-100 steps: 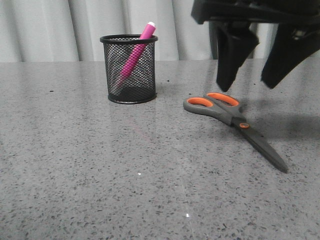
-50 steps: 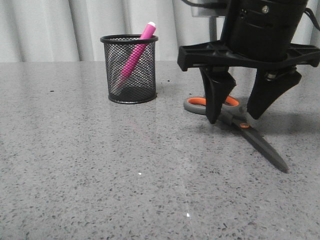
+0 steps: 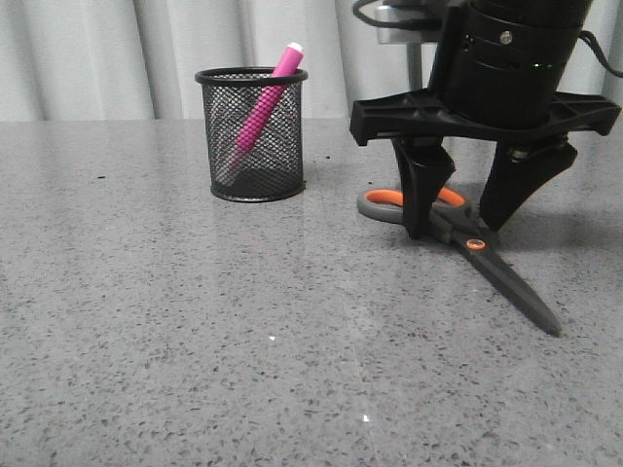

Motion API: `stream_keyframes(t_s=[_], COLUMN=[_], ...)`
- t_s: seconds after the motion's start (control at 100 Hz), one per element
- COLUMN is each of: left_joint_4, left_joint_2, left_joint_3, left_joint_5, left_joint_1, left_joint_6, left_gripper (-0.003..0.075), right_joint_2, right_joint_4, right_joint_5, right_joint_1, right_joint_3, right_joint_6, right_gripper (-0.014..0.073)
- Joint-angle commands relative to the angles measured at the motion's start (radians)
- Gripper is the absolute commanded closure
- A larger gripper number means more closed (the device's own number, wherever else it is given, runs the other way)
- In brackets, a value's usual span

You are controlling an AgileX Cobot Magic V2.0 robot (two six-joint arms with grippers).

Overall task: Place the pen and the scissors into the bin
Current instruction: 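Lower the right gripper onto the scissors handles and close it, then lift the scissors with the right gripper and carry toward the cup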

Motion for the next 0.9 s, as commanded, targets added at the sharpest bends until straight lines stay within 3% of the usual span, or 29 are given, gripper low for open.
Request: stream_keyframes(t_s=[0.0,0.09,0.37,0.55,0.89], left_joint_4=[-0.055,-0.055,-0.048,-0.045,-0.033], left_joint_2=[0.018,0.018,0.018,0.018,0.018], left_joint_3=[-0.022,-0.022,-0.022,-0.022,-0.022], left_joint_5=[-0.014,-0.016,-0.020,-0.022,-0.025], left_joint_1=[-0.001,-0.001,-0.001,-0.001,-0.001], left_joint_6=[-0.011,-0.011,-0.011,-0.011,-0.011], left_gripper=[0.0596,0.0596,0.0596,0.0596,0.0596], right_joint_2=[-0.004,0.004,0.046,0.057,-0.016], right_joint_4=[0.008,0.001,-0.018,-0.018,-0.085], right_joint_5=[-0.027,-0.019,0.034,0.038,0.037], right_joint_1=[-0.008,-0.006,-0.006,-0.004,-0.004], right_joint_3=[-0.015,-0.015,-0.015,-0.015,-0.075], right_joint_6=[-0.007,-0.007,-0.009,-0.012,-0.012], right_gripper=[0.0181,0.0208,0.0403,0.0672,0.0662])
